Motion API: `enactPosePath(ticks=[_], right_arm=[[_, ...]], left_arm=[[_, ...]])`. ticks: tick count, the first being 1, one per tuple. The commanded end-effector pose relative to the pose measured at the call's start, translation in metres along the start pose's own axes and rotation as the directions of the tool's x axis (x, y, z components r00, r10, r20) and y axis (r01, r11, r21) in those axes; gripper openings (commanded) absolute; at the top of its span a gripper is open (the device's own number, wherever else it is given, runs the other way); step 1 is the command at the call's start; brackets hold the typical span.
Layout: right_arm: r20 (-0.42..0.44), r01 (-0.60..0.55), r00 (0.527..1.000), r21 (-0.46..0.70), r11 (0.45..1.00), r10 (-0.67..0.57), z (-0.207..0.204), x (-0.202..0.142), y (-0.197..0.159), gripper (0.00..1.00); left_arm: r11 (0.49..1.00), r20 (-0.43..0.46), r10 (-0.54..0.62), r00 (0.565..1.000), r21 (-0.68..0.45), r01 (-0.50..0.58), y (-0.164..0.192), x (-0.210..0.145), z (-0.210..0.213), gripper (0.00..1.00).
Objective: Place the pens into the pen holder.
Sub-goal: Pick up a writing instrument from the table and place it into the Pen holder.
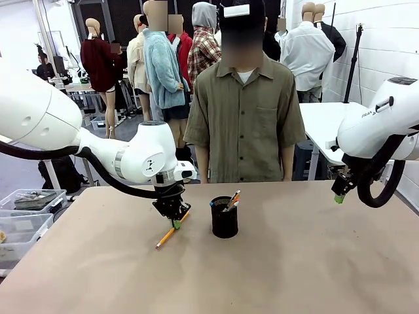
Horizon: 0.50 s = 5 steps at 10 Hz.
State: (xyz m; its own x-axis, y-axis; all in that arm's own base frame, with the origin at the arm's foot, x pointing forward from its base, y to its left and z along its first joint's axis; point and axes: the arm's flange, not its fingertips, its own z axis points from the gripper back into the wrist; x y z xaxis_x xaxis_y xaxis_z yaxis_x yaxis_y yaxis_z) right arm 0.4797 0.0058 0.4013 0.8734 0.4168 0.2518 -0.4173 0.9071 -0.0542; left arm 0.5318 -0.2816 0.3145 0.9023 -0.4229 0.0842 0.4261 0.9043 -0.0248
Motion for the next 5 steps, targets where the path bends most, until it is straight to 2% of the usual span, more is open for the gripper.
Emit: enactPosePath(ticks=[1,3,4,5], right_arm=[[0.000,-0.013,1.000,-0.010,1.000,0.013,-0.002,-0.002,-0.001,0.97],[0.000,-0.013,1.000,-0.010,1.000,0.013,-0.002,-0.002,-0.001,0.97],[0.000,-0.013,1.000,-0.010,1.000,0.013,-0.002,-0.002,-0.001,0.97],[0.000,-0.013,1.000,-0.010,1.000,0.013,-0.002,-0.002,-0.001,0.97]], left_arm=[[0.998,0.119,-0.008,0.993,-0.066,0.016,0.024,-0.021,0.025,0.00],[0.983,0.226,-0.134,0.965,-0.092,0.158,0.036,-0.035,0.041,0.00],[0.970,0.295,-0.176,0.939,-0.111,0.217,0.043,-0.039,0.046,0.00],[0.947,0.386,-0.227,0.894,-0.126,0.294,0.049,-0.043,0.052,0.00]])
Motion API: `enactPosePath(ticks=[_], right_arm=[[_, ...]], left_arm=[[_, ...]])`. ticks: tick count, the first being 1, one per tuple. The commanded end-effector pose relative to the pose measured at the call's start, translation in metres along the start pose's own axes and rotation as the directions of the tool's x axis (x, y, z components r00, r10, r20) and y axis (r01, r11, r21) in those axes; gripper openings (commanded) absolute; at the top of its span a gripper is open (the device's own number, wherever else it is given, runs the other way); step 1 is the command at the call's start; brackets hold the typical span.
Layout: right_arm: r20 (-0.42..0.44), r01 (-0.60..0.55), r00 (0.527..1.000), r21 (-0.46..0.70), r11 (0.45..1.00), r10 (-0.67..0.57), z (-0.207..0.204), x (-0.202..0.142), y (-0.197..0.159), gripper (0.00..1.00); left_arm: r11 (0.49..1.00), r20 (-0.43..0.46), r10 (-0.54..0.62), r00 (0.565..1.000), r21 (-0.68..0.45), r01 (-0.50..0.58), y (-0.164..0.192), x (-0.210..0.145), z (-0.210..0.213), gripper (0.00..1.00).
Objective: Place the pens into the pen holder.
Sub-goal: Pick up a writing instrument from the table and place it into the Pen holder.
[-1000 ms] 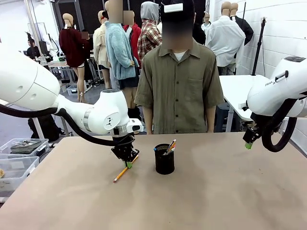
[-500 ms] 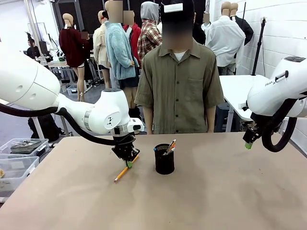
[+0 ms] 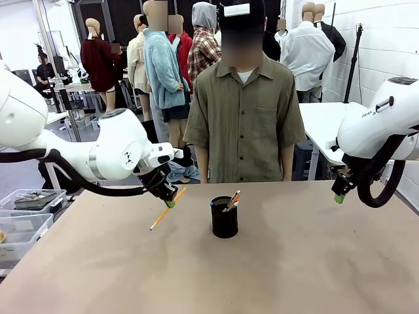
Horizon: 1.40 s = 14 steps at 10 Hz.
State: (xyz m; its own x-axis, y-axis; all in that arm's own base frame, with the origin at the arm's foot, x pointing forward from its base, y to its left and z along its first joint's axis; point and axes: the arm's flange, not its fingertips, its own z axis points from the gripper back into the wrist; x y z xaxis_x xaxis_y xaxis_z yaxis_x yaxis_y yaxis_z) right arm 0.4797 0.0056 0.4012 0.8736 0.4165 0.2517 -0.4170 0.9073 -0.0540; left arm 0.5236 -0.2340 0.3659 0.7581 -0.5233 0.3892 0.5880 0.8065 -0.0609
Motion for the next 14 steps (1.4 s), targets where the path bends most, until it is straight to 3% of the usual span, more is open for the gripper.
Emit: enactPosePath(ticks=[1,5,6,10,11,14], right_arm=[[0.000,-0.013,1.000,-0.010,1.000,0.013,-0.002,-0.002,-0.001,0.97],[0.000,-0.013,1.000,-0.010,1.000,0.013,-0.002,-0.002,-0.001,0.97],[0.000,-0.013,1.000,-0.010,1.000,0.013,-0.002,-0.002,-0.001,0.97],[0.000,-0.013,1.000,-0.010,1.000,0.013,-0.002,-0.002,-0.001,0.97],[0.000,-0.013,1.000,-0.010,1.000,0.013,-0.002,-0.002,-0.001,0.97],[0.000,-0.013,1.000,-0.010,1.000,0.013,-0.002,-0.002,-0.001,0.97]], left_arm=[[0.978,0.159,-0.137,0.978,-0.138,0.159,0.009,-0.021,0.009,0.00],[0.894,0.436,-0.250,0.865,-0.240,0.379,0.011,-0.005,0.017,0.00],[0.886,0.469,-0.269,0.842,-0.224,0.407,0.011,-0.001,0.020,0.00],[0.806,0.681,-0.266,0.683,-0.231,0.544,0.000,0.024,0.026,0.00],[0.783,0.737,-0.260,0.624,-0.218,0.583,-0.005,0.028,0.030,0.00],[0.720,0.806,-0.282,0.520,-0.180,0.670,-0.027,0.054,0.028,0.00]])
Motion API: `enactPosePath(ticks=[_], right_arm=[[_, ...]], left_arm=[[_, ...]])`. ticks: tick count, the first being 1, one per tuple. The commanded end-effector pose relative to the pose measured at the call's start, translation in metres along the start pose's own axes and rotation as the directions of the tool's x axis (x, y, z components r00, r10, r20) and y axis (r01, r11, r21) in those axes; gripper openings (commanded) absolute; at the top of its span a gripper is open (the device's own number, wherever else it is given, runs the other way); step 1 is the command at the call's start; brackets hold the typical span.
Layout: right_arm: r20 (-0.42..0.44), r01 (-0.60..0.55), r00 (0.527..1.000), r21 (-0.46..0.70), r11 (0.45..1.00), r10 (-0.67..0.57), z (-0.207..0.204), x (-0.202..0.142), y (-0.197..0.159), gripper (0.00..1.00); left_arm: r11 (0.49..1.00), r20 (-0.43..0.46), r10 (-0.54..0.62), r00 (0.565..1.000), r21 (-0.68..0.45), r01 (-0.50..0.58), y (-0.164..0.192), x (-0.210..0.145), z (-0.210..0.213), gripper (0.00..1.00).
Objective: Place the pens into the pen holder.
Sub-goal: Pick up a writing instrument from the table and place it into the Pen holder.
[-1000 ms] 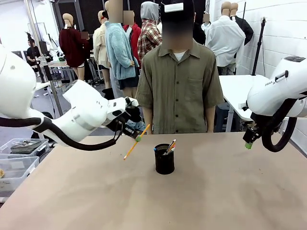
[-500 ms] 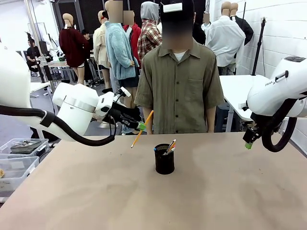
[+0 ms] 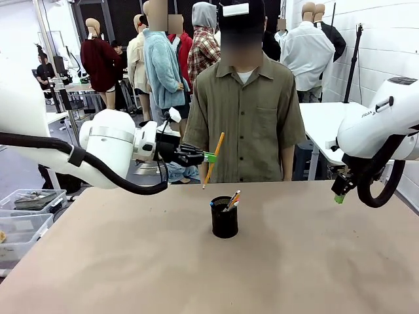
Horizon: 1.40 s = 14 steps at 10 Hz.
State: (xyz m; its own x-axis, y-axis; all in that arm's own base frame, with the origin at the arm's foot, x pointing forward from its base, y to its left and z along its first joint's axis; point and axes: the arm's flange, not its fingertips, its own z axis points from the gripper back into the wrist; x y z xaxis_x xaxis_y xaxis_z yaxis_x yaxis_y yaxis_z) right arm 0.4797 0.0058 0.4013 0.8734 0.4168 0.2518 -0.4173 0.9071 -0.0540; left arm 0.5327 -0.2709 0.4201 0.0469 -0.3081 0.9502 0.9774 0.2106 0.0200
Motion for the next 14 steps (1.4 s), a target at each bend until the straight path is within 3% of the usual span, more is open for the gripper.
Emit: enactPosePath(ticks=[1,5,7,14], right_arm=[[0.000,-0.013,1.000,-0.010,1.000,0.013,-0.002,-0.002,-0.001,0.97],[0.000,-0.013,1.000,-0.010,1.000,0.013,-0.002,-0.002,-0.001,0.97],[0.000,-0.013,1.000,-0.010,1.000,0.013,-0.002,-0.002,-0.001,0.97],[0.000,-0.013,1.000,-0.010,1.000,0.013,-0.002,-0.002,-0.001,0.97]], left_arm=[[0.997,0.062,-0.060,0.996,-0.048,0.062,0.008,0.004,-0.013,0.00],[0.982,0.054,-0.109,0.993,-0.148,0.116,0.005,0.005,-0.054,0.00],[0.974,0.027,-0.081,0.996,-0.209,0.085,0.013,-0.012,-0.072,0.00],[0.971,-0.025,-0.043,0.999,-0.238,0.036,-0.006,-0.058,-0.070,0.00]])
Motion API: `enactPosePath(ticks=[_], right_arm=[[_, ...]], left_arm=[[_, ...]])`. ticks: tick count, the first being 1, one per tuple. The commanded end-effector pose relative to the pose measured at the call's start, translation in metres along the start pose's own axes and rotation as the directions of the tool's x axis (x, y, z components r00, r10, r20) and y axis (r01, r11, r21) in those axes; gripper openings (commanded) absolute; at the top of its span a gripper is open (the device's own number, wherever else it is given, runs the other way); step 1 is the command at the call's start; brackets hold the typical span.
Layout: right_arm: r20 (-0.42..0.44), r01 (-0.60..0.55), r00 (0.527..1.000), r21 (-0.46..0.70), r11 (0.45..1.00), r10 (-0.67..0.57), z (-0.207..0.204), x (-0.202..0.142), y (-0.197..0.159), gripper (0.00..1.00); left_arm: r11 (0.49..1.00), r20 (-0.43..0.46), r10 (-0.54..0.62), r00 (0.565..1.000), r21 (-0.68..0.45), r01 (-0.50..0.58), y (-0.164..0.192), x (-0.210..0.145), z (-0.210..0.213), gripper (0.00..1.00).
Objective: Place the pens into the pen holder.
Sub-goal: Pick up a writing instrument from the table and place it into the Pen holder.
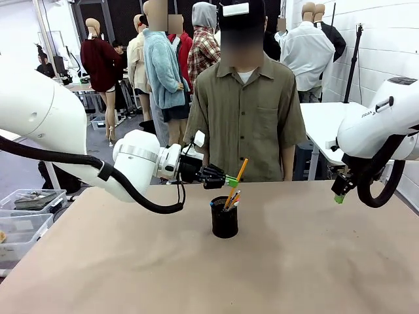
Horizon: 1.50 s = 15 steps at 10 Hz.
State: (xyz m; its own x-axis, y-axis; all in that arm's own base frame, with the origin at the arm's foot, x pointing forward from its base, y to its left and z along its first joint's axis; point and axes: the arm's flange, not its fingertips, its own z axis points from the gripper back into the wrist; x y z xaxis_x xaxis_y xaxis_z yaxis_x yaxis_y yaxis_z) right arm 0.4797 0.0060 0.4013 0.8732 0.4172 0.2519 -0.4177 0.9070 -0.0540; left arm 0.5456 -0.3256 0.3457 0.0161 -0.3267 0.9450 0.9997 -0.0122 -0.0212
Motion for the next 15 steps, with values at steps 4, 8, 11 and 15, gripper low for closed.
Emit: enactPosePath(ticks=[4,8,11,15], right_arm=[[0.000,-0.012,1.000,-0.010,1.000,0.012,-0.002,-0.002,-0.001,0.97],[0.000,-0.012,1.000,-0.010,1.000,0.012,-0.002,-0.002,-0.001,0.97],[0.000,-0.012,1.000,-0.010,1.000,0.012,-0.002,-0.002,-0.001,0.97],[0.000,-0.012,1.000,-0.010,1.000,0.012,-0.002,-0.002,-0.001,0.97]], left_arm=[[0.999,-0.013,0.036,0.999,-0.013,-0.036,-0.006,-0.023,0.009,0.00],[0.999,-0.015,0.046,0.999,0.005,-0.046,-0.006,-0.026,0.015,0.54],[0.993,-0.036,0.086,0.996,0.088,-0.083,-0.014,-0.019,0.029,0.56],[0.956,-0.206,0.235,0.950,0.224,-0.188,-0.043,0.015,0.094,0.56]])
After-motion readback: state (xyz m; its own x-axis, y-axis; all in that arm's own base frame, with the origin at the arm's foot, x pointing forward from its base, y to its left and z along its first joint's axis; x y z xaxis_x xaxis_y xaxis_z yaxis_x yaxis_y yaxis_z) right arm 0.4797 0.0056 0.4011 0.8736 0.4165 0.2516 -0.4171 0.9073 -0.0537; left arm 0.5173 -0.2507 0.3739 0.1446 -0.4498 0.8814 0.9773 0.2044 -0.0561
